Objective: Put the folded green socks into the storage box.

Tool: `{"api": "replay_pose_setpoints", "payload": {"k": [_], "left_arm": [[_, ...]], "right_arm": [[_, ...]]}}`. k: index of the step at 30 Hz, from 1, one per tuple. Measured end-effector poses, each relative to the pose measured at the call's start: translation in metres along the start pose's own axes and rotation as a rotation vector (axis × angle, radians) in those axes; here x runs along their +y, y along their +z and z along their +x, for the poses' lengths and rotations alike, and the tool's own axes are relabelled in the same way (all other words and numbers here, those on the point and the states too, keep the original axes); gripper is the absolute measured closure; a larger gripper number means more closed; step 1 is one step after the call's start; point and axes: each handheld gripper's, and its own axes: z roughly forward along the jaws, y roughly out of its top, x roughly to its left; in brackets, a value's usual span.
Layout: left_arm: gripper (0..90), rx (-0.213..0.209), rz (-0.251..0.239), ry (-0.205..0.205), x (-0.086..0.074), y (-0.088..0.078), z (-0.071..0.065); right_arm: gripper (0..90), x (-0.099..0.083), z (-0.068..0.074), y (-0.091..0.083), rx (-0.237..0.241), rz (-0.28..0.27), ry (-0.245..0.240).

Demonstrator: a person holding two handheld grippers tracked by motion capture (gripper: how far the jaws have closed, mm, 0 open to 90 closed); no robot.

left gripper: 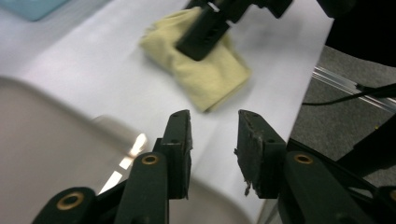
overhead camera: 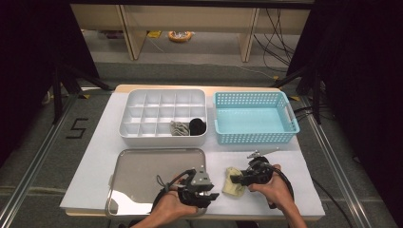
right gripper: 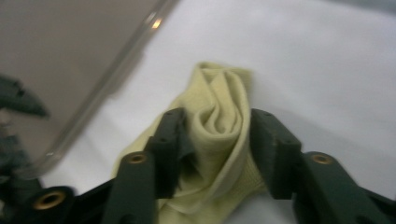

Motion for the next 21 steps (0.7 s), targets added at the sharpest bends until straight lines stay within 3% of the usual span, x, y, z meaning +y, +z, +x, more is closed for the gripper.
{"api": "replay_pose_setpoints", "payload": {"k": [4, 7, 11, 12, 14, 15, 17, 19, 21], "left_arm": [[61.7, 0.014, -0.016, -0.042, -0.007, -0.009, 0.010], [61.1, 0.029, -0.020, -0.057, -0.009, -0.015, 0.017], [57.2, 0.034, -0.035, -0.071, -0.010, -0.020, 0.024], [55.1, 0.033, -0.033, -0.069, -0.011, -0.022, 0.027], [51.6, 0.043, -0.037, -0.087, -0.014, -0.027, 0.033], [50.3, 0.051, -0.041, -0.100, -0.016, -0.031, 0.036], [47.2, 0.064, -0.060, -0.135, -0.019, -0.035, 0.038], [44.7, 0.071, -0.054, -0.127, -0.022, -0.043, 0.041], [41.6, 0.081, -0.054, -0.149, -0.025, -0.047, 0.042]], "right_arm": [[65.7, 0.000, 0.001, 0.001, 0.013, -0.001, -0.008], [69.5, 0.000, 0.001, 0.000, 0.022, -0.014, -0.021], [71.2, 0.002, 0.009, -0.004, -0.005, -0.023, -0.039], [71.3, 0.004, 0.009, -0.006, 0.007, -0.032, -0.066], [71.3, 0.006, 0.018, -0.011, -0.016, -0.050, -0.062], [71.3, 0.008, 0.017, -0.013, -0.048, -0.065, -0.104], [71.3, 0.010, 0.021, -0.019, -0.054, -0.109, -0.119], [71.3, 0.013, 0.022, -0.024, -0.049, -0.111, -0.131], [71.3, 0.016, 0.023, -0.029, -0.077, -0.134, -0.136]]}}
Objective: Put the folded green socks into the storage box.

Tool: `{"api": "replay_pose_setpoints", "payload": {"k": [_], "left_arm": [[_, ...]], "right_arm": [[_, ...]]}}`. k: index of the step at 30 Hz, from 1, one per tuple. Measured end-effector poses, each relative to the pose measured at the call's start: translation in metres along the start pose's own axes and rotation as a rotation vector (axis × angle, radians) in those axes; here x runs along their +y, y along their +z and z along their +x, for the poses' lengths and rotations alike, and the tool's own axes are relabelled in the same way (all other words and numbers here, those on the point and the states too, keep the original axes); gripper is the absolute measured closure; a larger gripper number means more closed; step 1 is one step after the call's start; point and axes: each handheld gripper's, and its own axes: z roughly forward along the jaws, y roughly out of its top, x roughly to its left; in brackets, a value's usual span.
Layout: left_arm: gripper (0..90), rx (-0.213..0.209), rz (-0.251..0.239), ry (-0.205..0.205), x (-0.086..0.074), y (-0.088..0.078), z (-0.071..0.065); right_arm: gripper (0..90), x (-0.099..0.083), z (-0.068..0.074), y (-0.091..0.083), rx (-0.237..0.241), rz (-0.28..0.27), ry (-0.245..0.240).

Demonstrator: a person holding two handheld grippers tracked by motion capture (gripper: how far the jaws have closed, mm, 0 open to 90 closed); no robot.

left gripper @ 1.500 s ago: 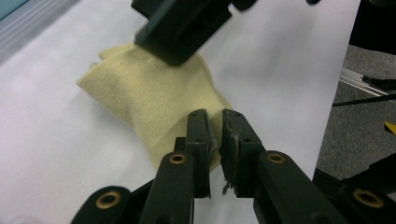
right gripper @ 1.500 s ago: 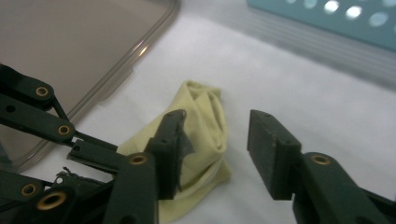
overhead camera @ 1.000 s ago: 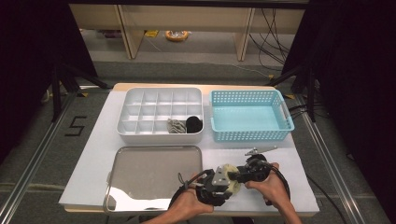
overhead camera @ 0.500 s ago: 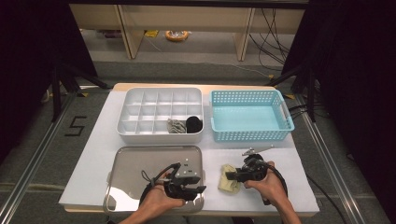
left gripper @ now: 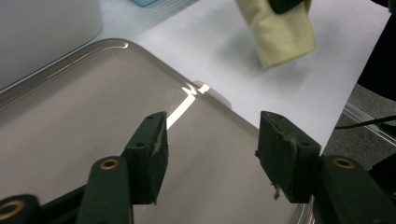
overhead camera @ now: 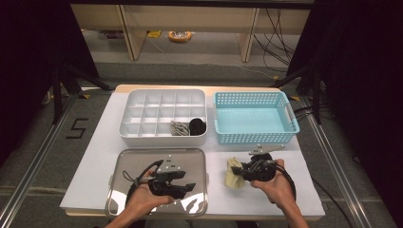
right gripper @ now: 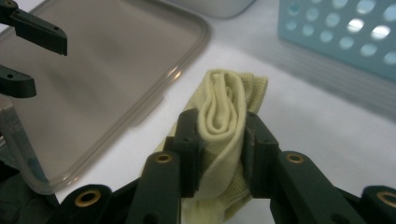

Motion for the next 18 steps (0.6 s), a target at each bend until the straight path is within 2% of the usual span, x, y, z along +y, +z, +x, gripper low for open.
{"api": "replay_pose_setpoints", "payload": {"k": [1, 3, 5, 6, 7, 8, 9, 12, 13, 14, 15, 16, 18], "left_arm": [[40.2, 0.006, 0.003, -0.001, -0.001, -0.002, 0.001], [38.0, 0.024, 0.002, -0.005, -0.003, -0.003, 0.003], [36.8, 0.037, 0.011, 0.018, -0.006, -0.004, 0.005], [36.3, 0.051, 0.012, 0.006, -0.007, -0.005, 0.005], [35.5, 0.058, 0.013, 0.013, -0.008, -0.005, 0.006], [35.2, 0.056, 0.017, 0.012, -0.009, -0.006, 0.006], [35.0, 0.056, 0.009, 0.005, -0.011, -0.006, 0.007], [33.6, 0.069, 0.020, 0.002, -0.015, -0.008, 0.009], [33.2, 0.072, 0.022, -0.003, -0.016, -0.008, 0.011], [32.3, 0.076, 0.018, -0.003, -0.016, -0.009, 0.012], [31.2, 0.074, 0.024, 0.006, -0.017, -0.010, 0.013], [30.0, 0.074, 0.017, -0.008, -0.018, -0.009, 0.013], [26.0, 0.071, 0.026, -0.013, -0.019, -0.010, 0.014]], "right_arm": [[71.2, 0.002, 0.002, -0.002, 0.003, 0.008, 0.019], [71.2, 0.006, 0.000, -0.002, -0.002, -0.016, -0.015], [71.2, 0.010, 0.001, -0.002, -0.014, -0.028, -0.029], [71.2, 0.013, 0.002, -0.002, -0.016, -0.027, -0.040], [71.1, 0.015, 0.004, -0.003, -0.014, -0.033, -0.037], [71.1, 0.018, 0.005, -0.004, -0.017, -0.023, -0.036], [71.1, 0.021, 0.005, -0.003, -0.006, -0.040, -0.056], [71.1, 0.029, 0.010, -0.005, -0.013, -0.034, -0.042], [71.0, 0.032, 0.010, -0.005, -0.015, -0.047, -0.071], [71.0, 0.035, 0.012, -0.007, -0.023, -0.044, -0.059], [71.0, 0.038, 0.010, -0.007, -0.025, -0.054, -0.098], [71.0, 0.040, 0.013, -0.007, -0.022, -0.056, -0.078], [70.9, 0.046, 0.013, -0.007, -0.020, -0.060, -0.104]]}}
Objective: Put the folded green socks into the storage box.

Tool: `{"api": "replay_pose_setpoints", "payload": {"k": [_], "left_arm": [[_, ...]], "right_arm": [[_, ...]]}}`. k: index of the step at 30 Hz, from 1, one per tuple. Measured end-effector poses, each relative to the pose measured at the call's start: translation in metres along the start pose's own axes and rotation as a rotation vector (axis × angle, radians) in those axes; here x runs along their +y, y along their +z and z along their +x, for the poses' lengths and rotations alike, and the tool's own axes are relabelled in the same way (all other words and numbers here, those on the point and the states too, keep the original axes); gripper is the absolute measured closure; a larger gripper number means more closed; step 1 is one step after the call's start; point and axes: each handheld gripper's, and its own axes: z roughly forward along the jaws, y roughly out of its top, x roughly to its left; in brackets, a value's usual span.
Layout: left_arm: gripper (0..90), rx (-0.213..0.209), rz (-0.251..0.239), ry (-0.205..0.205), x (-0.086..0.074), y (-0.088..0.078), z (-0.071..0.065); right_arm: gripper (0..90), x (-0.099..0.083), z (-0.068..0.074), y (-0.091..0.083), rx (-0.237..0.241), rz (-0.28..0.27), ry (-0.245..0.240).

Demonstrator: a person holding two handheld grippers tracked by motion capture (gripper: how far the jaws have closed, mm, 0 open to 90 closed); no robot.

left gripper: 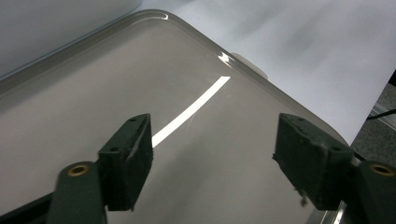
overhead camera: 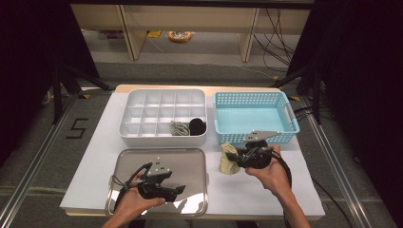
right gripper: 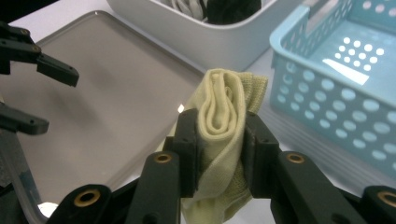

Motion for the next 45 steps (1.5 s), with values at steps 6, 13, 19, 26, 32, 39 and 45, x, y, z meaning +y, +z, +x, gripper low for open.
{"api": "replay_pose_setpoints", "payload": {"k": [6, 13, 19, 26, 32, 39, 45], "left_arm": [[22.0, 0.020, -0.011, 0.020, -0.003, -0.003, 0.000], [20.6, 0.025, -0.017, 0.034, -0.007, -0.006, 0.000], [19.6, 0.031, -0.009, 0.038, -0.010, -0.009, 0.000], [17.7, 0.043, -0.015, 0.033, -0.013, -0.010, 0.001], [17.3, 0.045, -0.015, 0.029, -0.014, -0.010, 0.000], [17.3, 0.046, -0.010, 0.043, -0.015, -0.012, 0.002], [17.4, 0.048, -0.028, 0.016, -0.017, -0.014, 0.001]], "right_arm": [[70.8, 0.015, 0.005, 0.005, 0.011, -0.013, -0.002], [70.7, 0.031, 0.007, 0.014, 0.006, -0.017, -0.039], [70.5, 0.043, 0.012, 0.023, 0.031, -0.019, -0.044], [70.5, 0.057, 0.012, 0.030, 0.031, -0.034, -0.071], [70.5, 0.068, 0.014, 0.035, 0.032, -0.043, -0.081], [70.5, 0.082, 0.018, 0.044, 0.034, -0.058, -0.083], [70.6, 0.101, 0.022, 0.055, 0.043, -0.061, -0.108]]}}
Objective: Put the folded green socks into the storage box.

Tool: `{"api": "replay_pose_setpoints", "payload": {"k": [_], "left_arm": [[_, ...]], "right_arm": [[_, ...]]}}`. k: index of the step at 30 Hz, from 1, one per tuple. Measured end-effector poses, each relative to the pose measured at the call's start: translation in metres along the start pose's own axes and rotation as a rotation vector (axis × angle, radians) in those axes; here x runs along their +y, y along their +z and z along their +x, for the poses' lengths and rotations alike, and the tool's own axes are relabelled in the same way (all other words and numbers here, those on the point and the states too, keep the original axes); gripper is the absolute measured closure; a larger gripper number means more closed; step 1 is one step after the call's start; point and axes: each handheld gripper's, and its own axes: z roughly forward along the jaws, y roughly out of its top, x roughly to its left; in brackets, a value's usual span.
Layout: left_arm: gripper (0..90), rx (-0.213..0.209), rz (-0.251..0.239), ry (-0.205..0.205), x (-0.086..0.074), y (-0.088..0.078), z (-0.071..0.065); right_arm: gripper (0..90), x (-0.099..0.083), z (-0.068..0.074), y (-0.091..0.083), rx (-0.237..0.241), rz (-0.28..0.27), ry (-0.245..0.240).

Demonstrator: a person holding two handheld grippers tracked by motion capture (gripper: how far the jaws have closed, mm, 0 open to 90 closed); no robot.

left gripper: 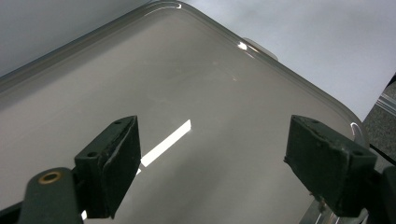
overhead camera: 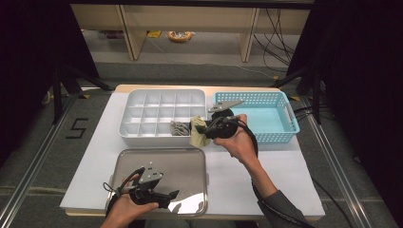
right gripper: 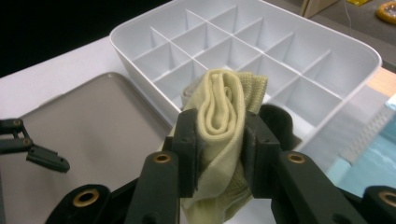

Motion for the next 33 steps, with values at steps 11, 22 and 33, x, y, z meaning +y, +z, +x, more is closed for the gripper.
{"api": "replay_pose_setpoints", "payload": {"k": [11, 22, 33], "left_arm": [[17.7, 0.010, 0.006, 0.021, -0.001, -0.003, 0.003], [17.7, 0.001, -0.001, 0.010, -0.003, -0.004, 0.001], [17.8, 0.012, 0.000, 0.013, -0.003, -0.005, 0.001]], "right_arm": [[70.6, 0.034, 0.012, 0.039, 0.018, -0.009, -0.026], [70.6, 0.059, 0.018, 0.078, 0.006, 0.017, -0.033], [70.6, 0.070, 0.023, 0.110, 0.003, 0.024, -0.008]]}}
